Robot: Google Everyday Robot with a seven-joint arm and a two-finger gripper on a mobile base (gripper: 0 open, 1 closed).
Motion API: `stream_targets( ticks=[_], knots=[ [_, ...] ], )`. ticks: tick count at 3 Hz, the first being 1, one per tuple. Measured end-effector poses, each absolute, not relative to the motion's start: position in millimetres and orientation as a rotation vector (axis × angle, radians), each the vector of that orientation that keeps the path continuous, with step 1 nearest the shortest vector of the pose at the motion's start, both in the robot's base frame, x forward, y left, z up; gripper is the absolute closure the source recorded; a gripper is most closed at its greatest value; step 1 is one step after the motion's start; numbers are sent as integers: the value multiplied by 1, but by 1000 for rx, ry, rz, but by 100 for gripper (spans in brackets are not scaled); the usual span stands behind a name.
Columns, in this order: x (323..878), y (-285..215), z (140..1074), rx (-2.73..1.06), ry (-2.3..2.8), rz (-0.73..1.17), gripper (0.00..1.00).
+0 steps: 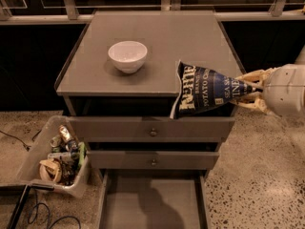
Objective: Pick blue chip bag from bottom drawer and place on counter
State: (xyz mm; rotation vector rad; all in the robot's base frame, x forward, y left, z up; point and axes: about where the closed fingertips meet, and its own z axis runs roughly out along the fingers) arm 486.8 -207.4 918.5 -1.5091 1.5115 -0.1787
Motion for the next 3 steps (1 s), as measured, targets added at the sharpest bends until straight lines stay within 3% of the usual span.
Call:
stream_targets(
  ticks=[1, 3],
  knots=[
    [500, -202, 924, -1519, 1507, -204, 100],
    [594, -204, 947, -1542, 1504, -298, 100]
  ],
)
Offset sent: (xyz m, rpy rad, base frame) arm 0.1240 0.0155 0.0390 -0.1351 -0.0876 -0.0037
